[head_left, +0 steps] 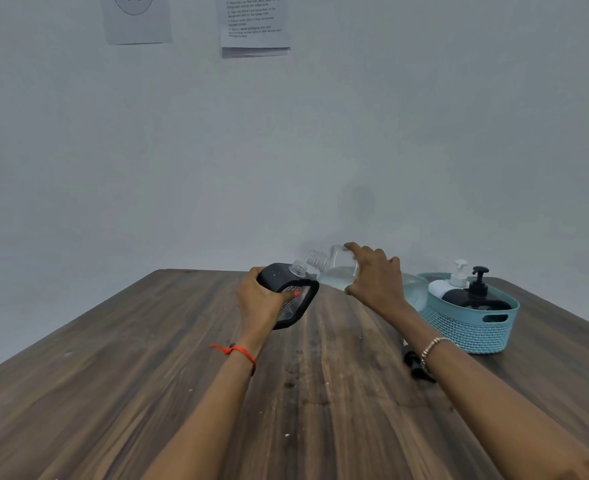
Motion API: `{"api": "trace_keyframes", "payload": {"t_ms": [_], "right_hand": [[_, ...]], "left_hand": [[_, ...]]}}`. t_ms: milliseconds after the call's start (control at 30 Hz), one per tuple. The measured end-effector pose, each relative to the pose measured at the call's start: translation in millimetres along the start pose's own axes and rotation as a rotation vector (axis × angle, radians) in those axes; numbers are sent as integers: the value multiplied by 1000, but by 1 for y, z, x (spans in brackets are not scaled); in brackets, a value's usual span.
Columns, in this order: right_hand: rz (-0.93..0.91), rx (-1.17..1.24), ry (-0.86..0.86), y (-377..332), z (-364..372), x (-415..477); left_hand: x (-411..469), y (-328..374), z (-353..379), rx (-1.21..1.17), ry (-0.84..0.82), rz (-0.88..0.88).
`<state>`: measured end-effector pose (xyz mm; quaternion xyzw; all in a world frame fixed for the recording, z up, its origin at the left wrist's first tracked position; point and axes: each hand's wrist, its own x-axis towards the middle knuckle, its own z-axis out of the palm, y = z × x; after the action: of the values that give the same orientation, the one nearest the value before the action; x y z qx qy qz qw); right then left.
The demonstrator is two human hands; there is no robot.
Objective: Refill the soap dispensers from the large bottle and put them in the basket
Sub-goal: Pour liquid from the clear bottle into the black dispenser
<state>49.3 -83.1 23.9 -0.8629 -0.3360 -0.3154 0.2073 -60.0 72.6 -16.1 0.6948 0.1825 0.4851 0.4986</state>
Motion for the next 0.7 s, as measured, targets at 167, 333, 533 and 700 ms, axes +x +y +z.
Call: {"api": "trace_keyframes", "payload": {"t_ms": [167, 333, 533, 700], "right_hand": [[-18, -51, -7, 2, -1, -1], [-26, -84, -10, 6, -4, -2], [-34, -107, -22, 9, -5, -1], [-51, -132, -6, 12, -5, 0]], "left_hand": [[-4, 2, 2, 27, -6, -2], [-8, 7, 5, 55, -12, 12], [-12, 9, 9, 63, -13, 11], [-14, 10, 11, 57, -22, -5]]}}
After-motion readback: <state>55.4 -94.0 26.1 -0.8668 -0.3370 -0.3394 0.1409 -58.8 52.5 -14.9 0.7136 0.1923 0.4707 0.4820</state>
